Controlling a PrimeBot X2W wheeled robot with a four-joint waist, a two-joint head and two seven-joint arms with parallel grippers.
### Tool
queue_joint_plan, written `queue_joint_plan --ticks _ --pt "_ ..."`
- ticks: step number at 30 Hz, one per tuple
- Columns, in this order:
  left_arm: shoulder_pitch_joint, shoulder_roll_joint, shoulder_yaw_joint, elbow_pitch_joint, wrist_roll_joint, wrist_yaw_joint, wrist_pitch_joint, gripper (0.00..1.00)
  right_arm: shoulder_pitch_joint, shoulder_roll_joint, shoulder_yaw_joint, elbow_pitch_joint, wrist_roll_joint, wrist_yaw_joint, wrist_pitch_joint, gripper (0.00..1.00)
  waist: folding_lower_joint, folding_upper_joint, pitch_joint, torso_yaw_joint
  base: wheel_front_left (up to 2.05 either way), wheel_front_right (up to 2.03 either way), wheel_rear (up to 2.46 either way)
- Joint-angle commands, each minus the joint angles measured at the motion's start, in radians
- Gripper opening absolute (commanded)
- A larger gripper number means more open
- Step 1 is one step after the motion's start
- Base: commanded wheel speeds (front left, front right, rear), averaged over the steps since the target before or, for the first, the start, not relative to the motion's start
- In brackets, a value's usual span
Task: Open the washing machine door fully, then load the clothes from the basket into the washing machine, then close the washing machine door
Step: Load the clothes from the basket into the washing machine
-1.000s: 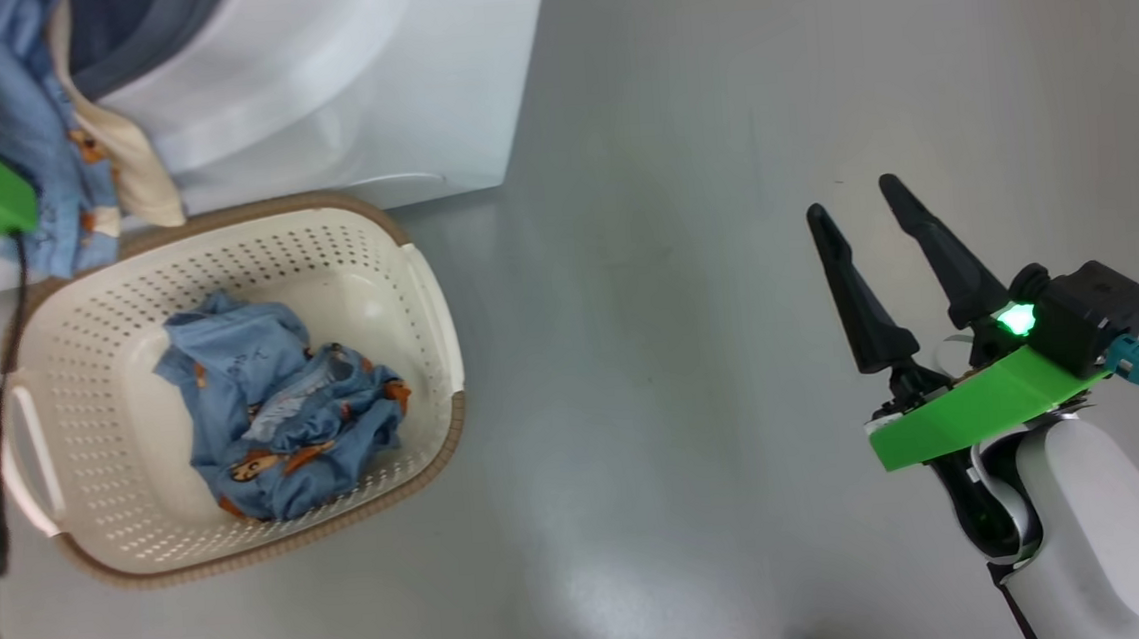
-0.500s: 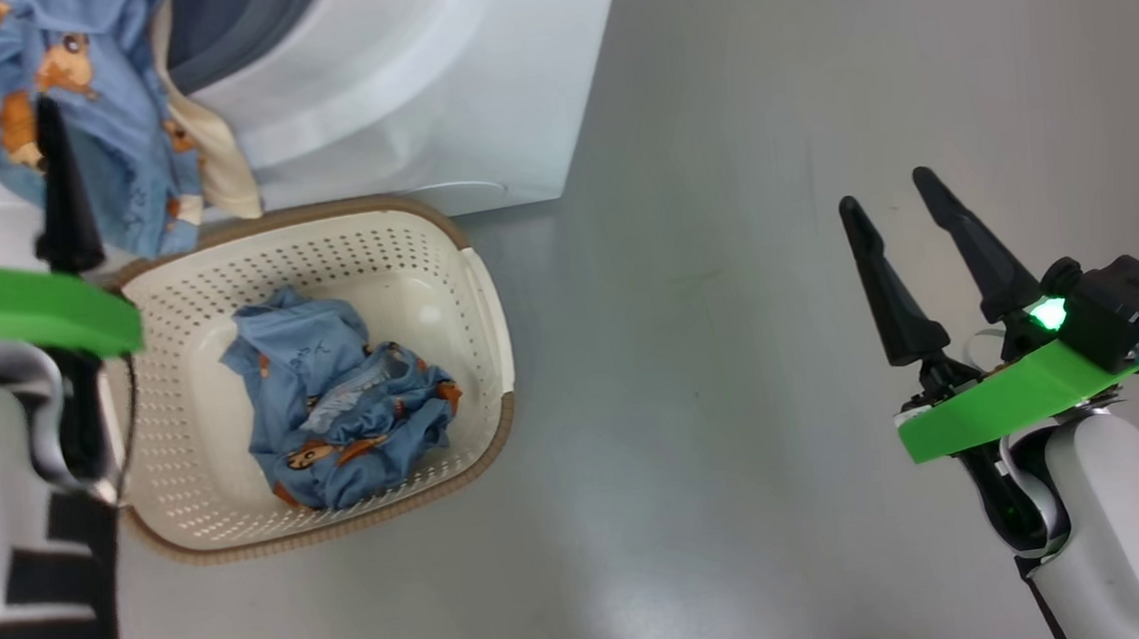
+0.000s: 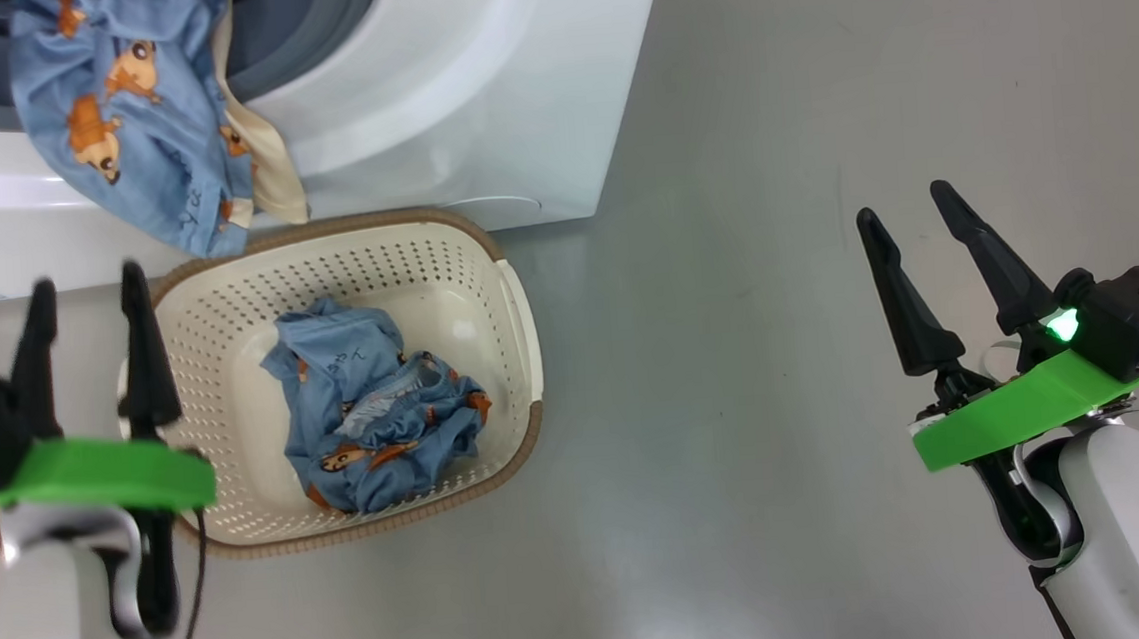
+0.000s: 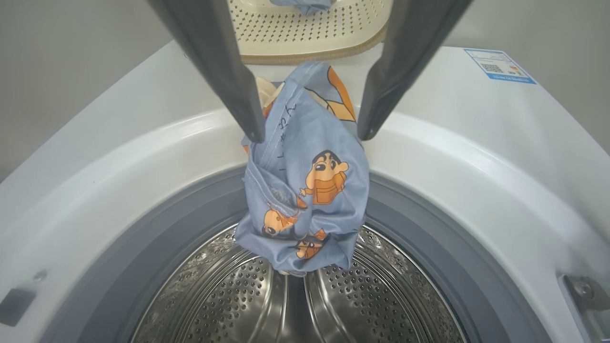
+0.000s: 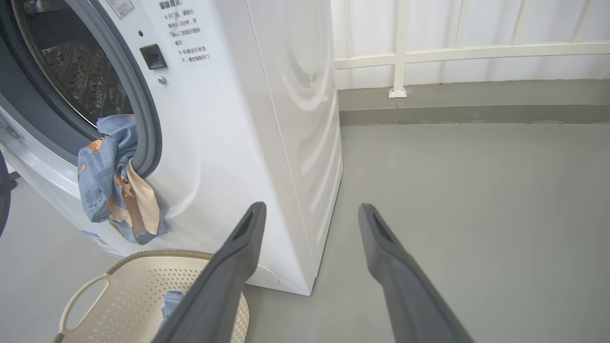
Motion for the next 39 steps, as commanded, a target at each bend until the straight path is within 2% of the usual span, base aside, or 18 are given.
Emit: queue_joint_plan --ticks 1,11,19,27,39 --pt "0.043 0.021 0.040 -0.045 0.011 -0.002 -0.006 1.00 0.030 -0.013 0.020 -0.017 -0.009 0.002 -0.005 1.00 -0.0001 -0.0001 -0.008 0.006 0.00 0.00 0.00" --pt "0.238 -0.026 0.104 -0.184 0.017 -0.002 -0.006 1.00 0.046 -0.021 0.023 -0.010 -0.004 0.002 -0.005 1.00 -0.0001 -0.0001 -0.037 0.013 0.00 0.00 0.00" --pt "0.321 -0.045 0.110 -0.251 0.015 -0.002 -0.006 1.00 0.055 -0.024 0.016 -0.012 -0.003 0.002 -0.005 1.00 -0.0001 -0.0001 -0.047 0.017 0.00 0.00 0.00" --pt "0.297 -0.046 0.101 -0.242 0.004 -0.002 -0.006 1.00 0.055 -0.026 0.015 -0.015 -0.003 0.002 -0.005 1.00 -0.0001 -0.0001 -0.039 0.021 0.00 0.00 0.00" --pt "0.143 0.010 0.039 -0.090 -0.065 -0.002 -0.006 1.00 0.033 -0.012 0.021 -0.024 -0.008 0.002 -0.005 1.00 -0.0001 -0.0001 0.008 0.009 0.00 0.00 0.00"
